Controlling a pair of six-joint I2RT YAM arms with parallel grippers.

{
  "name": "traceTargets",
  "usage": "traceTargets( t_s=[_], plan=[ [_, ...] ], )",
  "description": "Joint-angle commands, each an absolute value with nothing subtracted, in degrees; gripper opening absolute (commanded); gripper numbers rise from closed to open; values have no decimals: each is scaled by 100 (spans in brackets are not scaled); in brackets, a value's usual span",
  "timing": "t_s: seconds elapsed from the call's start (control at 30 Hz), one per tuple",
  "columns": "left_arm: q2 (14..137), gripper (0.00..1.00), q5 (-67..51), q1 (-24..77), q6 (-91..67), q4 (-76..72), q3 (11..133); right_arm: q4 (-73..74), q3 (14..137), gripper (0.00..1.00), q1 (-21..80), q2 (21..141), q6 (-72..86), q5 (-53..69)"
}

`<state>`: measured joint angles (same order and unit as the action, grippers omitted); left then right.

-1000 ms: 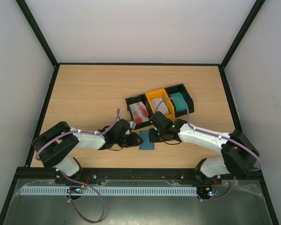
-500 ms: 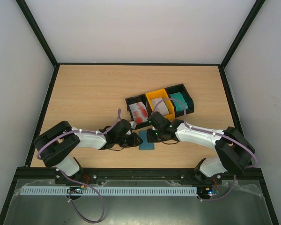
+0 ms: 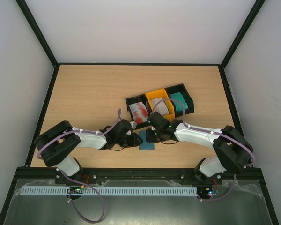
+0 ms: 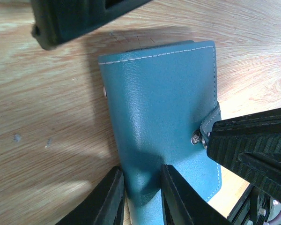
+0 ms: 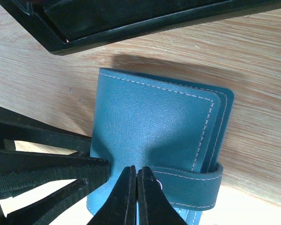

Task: Put the credit cards into the card holder
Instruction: Close the card holder at the center of the board.

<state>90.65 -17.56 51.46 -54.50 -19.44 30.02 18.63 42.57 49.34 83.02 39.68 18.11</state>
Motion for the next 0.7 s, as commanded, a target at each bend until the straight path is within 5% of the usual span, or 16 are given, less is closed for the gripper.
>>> traceTargets(
  t_s=[0.0,0.67],
  plan=[
    [9246,25,-1705,5186,-5387,-1732,3009,1849,4259,2,4922,8363,3989,1645],
    [9215,25,-1828,5192,-5343,-1865,3017,942,3833,2,4920,8019,4667,1629]
  ],
)
